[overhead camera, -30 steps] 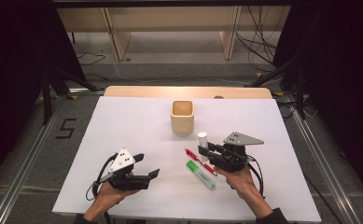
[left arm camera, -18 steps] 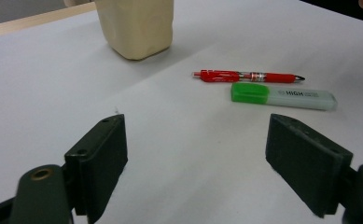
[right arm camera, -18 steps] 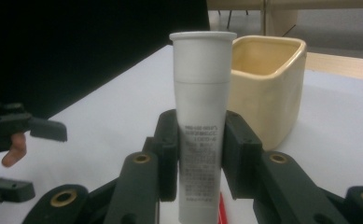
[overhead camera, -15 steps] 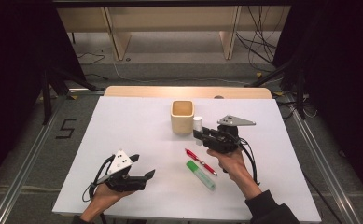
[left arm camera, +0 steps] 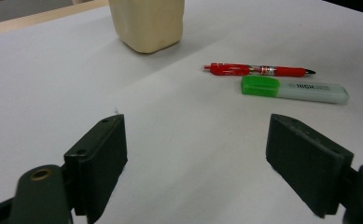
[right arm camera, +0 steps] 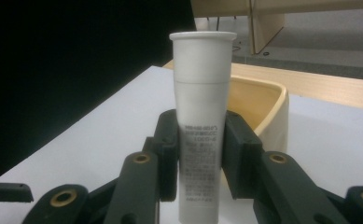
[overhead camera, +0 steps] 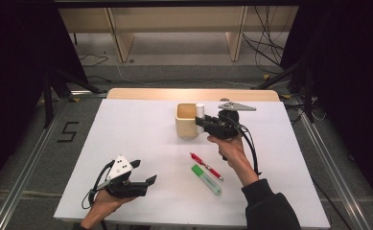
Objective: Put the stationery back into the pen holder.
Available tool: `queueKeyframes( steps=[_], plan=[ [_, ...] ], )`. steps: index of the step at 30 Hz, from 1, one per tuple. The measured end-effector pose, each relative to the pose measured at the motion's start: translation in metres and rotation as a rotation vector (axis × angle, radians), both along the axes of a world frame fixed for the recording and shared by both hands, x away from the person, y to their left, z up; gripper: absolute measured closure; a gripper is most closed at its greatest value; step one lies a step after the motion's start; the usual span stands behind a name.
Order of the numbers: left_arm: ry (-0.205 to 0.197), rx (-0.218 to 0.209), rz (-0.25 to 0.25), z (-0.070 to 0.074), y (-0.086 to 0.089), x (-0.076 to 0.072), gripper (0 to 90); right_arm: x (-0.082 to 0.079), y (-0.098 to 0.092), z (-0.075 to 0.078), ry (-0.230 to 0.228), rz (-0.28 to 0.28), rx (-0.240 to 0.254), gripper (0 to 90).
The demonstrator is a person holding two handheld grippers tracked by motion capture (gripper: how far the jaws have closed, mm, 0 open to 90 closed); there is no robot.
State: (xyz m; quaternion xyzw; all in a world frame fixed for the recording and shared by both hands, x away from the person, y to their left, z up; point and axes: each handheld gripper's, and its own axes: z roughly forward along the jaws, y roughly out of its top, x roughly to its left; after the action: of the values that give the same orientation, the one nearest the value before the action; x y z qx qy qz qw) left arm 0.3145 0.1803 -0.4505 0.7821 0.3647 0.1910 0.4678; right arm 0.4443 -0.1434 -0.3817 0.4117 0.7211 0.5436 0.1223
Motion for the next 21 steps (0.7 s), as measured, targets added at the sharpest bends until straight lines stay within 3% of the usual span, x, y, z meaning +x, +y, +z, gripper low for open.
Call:
queueKeyframes(
  steps=[21],
  plan=[
    [0.002, -0.019, 0.018, -0.002, 0.005, 0.002, 19.4, 0.038, 0.029, 0.011, -0.007, -0.057, -0.030, 69.8]
  ],
)
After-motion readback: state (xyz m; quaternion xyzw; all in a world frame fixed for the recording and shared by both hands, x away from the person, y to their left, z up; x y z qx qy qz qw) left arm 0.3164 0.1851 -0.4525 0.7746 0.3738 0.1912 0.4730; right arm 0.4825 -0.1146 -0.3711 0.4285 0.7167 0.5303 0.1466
